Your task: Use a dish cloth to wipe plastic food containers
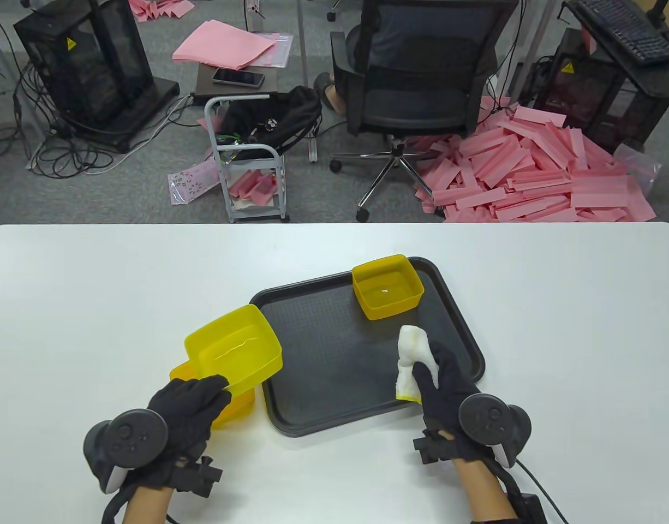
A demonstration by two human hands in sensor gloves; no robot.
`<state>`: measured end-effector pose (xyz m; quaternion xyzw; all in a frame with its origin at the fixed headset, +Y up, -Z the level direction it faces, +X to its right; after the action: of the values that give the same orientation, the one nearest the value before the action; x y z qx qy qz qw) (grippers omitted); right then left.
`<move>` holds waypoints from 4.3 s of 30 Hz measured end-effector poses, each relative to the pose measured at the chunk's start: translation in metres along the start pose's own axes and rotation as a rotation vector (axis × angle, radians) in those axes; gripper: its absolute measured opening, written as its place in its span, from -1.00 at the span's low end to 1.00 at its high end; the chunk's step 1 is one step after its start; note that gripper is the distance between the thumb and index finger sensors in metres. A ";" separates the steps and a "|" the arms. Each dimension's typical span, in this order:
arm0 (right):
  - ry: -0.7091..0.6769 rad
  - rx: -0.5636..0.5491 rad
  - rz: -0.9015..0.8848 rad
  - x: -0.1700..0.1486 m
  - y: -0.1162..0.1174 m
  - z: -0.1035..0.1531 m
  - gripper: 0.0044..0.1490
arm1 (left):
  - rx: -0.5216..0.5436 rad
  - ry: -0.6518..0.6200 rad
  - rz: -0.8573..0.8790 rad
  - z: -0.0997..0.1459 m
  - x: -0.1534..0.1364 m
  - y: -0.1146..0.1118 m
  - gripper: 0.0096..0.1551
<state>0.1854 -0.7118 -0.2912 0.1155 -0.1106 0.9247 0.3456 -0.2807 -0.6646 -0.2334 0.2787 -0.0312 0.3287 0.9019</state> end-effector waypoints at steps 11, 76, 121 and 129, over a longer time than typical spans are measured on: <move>0.032 0.015 -0.021 -0.006 0.002 -0.001 -0.28 | -0.034 0.112 -0.071 0.018 -0.055 0.008 -0.58; 0.166 0.000 -0.218 -0.040 -0.013 -0.006 -0.30 | -0.695 0.109 -0.301 -0.144 0.122 -0.311 -0.22; 0.134 0.023 -0.150 -0.034 -0.020 -0.004 -0.30 | -0.199 -0.137 -0.081 -0.029 0.105 -0.118 -0.57; 0.130 0.075 -0.097 -0.031 -0.010 -0.004 -0.30 | -0.202 -0.197 -0.045 -0.006 0.095 -0.123 -0.58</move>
<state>0.2142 -0.7227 -0.3029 0.0735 -0.0474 0.9158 0.3919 -0.1324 -0.6842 -0.2747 0.2180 -0.1460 0.2746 0.9251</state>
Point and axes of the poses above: the tracker on the back of each hand, its own x axis roughly to the thumb side, its own z axis roughly from the fingertips to the wrist, y = z × x, the point moved 1 cm from there along -z, roughly from the wrist to the fingertips, and after that the axes turned 14 degrees about x, right-handed, at the moved point
